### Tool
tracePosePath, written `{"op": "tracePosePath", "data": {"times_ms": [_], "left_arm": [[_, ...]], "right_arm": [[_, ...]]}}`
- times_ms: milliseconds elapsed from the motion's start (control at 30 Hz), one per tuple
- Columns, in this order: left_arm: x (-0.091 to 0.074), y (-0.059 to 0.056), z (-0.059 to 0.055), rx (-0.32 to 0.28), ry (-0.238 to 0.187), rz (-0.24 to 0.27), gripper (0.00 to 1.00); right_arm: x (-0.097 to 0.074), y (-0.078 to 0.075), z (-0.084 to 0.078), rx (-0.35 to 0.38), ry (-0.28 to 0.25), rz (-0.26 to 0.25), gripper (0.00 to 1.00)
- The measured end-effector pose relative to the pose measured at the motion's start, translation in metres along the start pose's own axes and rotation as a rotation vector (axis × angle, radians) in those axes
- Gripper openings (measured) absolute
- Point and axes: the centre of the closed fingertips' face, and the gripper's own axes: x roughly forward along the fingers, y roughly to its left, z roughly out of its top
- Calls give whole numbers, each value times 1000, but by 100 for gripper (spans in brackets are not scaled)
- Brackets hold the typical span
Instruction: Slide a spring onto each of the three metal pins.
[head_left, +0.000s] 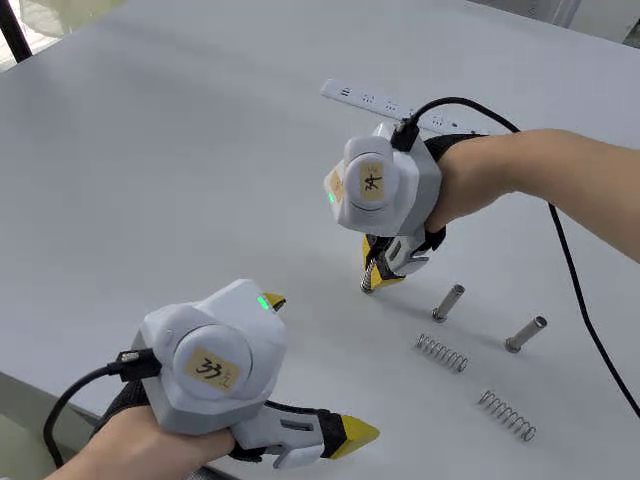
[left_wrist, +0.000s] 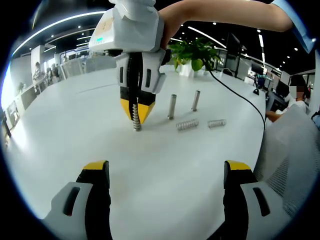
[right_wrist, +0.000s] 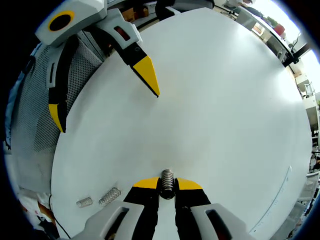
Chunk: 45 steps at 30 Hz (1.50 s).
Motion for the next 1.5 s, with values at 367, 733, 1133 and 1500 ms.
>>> {"op": "tracePosePath", "data": {"times_ms": [367, 733, 1133, 1500], "left_arm": [[1, 2, 1, -4, -6, 3, 94], [1, 6, 5, -5, -13, 10, 94], [-1, 17, 7, 6, -19, 29, 94], [0, 17, 15, 18, -29, 20, 94]], "right_arm": [[2, -3, -2, 4, -2, -11, 18], [5, -4, -4, 21, -46, -53, 72], [2, -10, -1, 37, -73, -136, 99], [-13, -8, 4, 88, -150, -173, 99]]}}
